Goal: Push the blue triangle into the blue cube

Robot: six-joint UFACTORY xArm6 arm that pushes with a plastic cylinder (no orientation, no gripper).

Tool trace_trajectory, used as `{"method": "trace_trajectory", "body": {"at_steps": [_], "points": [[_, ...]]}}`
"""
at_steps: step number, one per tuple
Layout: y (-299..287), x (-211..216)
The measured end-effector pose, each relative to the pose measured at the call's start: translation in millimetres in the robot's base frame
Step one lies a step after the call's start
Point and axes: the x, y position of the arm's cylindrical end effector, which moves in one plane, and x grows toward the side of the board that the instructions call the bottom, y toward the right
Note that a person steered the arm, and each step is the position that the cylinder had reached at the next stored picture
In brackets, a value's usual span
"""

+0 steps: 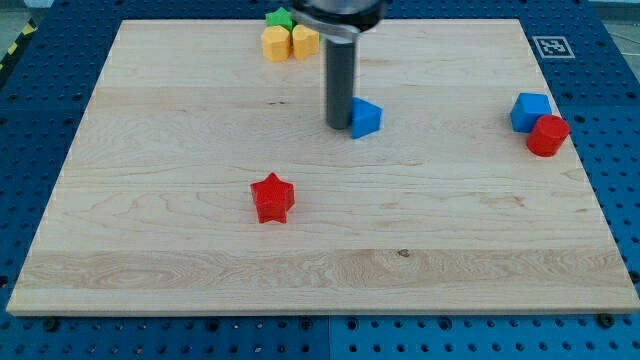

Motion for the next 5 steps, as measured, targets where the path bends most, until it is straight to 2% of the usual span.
{"method": "trace_trajectory", "body": {"at_steps": [4, 5], "points": [[192, 14], [202, 15]]}}
